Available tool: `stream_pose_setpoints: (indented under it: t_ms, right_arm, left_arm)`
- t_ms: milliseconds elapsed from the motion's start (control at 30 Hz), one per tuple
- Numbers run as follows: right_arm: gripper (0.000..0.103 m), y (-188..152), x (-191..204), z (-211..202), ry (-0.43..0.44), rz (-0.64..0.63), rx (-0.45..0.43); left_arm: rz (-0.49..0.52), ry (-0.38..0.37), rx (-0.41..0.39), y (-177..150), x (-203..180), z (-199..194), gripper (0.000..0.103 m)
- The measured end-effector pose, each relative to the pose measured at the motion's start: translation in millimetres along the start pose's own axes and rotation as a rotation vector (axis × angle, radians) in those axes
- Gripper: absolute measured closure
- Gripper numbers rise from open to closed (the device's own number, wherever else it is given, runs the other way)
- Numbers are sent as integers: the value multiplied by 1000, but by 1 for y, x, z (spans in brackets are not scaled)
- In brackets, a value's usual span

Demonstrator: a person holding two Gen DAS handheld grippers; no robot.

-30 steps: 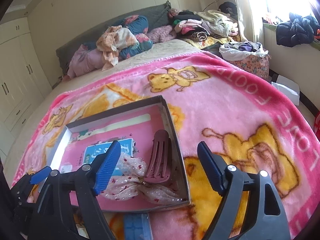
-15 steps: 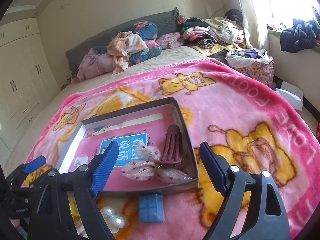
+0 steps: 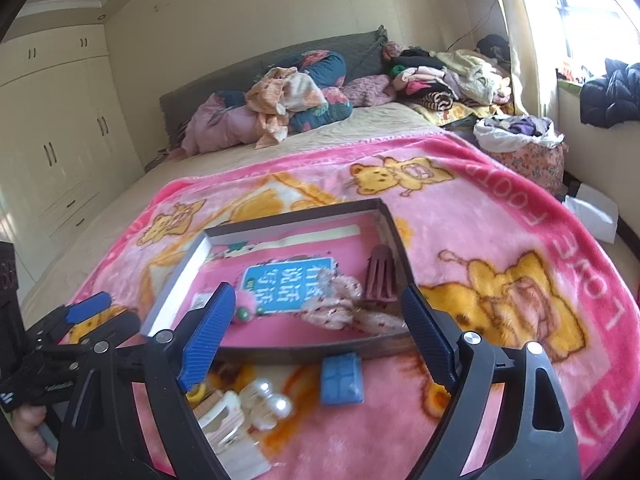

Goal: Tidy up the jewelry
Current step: 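Move both open tools back toward the remaining jewelry beside the box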

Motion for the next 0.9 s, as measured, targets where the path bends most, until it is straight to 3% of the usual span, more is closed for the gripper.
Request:
stream_pose_setpoints:
  t_ms: [900]
  right_arm:
    - [20, -39, 38, -27, 44, -13, 100]
  left_arm:
    - [6, 18, 22, -36, 20, -21, 15]
Point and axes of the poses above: each gripper's, at about its wrist camera, not at the fingertips, and z roughly the way its jaws point, x to its left, y to its top, the point moved 1 cm from there along z, roughly the way its jaws point, and after that the axes turned 7 degrees about y, right-handed, at the moved point
